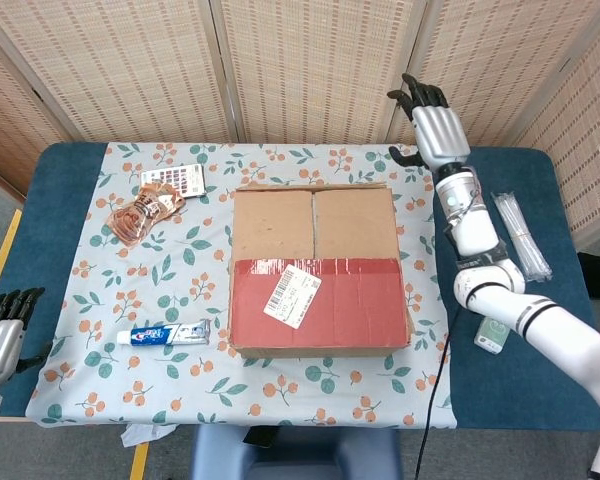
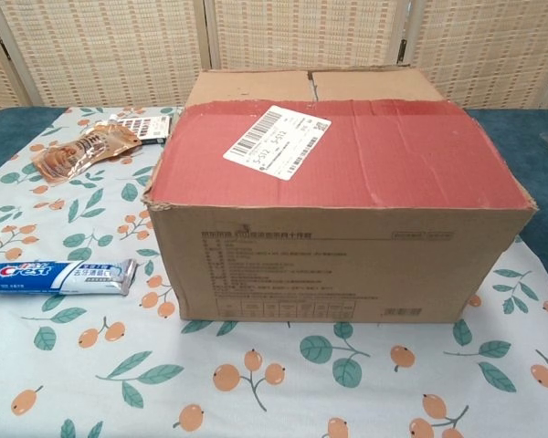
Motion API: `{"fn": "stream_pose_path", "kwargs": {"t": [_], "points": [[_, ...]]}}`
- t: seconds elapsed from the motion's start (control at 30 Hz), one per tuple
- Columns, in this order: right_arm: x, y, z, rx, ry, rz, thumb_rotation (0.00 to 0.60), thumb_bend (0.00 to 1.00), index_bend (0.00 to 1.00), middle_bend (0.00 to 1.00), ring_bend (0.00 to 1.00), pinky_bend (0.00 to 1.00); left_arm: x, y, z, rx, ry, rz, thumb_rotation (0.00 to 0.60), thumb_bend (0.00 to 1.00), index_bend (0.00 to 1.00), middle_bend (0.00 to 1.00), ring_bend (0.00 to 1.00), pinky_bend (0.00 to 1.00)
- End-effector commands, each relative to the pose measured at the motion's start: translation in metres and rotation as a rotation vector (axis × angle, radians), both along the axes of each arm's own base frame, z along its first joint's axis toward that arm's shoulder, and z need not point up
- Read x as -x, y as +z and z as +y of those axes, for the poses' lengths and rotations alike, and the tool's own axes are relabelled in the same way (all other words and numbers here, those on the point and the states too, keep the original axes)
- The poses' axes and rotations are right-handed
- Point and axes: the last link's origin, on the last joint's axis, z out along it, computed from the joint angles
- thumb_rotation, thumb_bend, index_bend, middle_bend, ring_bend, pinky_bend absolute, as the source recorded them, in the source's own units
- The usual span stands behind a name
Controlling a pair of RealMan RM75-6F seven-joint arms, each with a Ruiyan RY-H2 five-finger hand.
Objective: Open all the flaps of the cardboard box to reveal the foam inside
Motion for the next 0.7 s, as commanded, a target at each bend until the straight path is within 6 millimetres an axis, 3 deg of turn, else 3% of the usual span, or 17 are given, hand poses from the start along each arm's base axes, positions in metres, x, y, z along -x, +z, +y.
{"fn": "stream_pose_path", "kwargs": {"t": [0.03,0.23,0.4,0.7], "points": [[0.025,0.014,0.033,-0.069,-0.013,-0.042,0.600,0.37,0.15,0.00,0.00,0.00,0.000,-0.001,0.000,0.001,0.000,0.003,0.600,0.39,0.05,0.13,0.06,0.00],[0.036,0.017,0.084,-0.222,-0.015,-0.100,0.600,0.37,0.15,0.00,0.00,0.00,-0.001,-0.002,0.001,0.006,-0.001,0.001,0.600,0.39,0.05,0.13,0.06,0.00],[0.037,0.010,0.113,-0.347,-0.014,-0.184,0.600,0.37,0.15,0.00,0.00,0.00,-0.001,-0.003,0.002,0.013,0.000,0.003,0.600,0.39,0.05,0.13,0.06,0.00],[0.032,-0.005,0.128,-0.633,-0.097,-0.657,0.600,0.37,0.15,0.00,0.02,0.09,-0.001,0.002,-0.001,-0.002,-0.009,-0.022,0.600,0.39,0.04,0.13,0.06,0.00]]}}
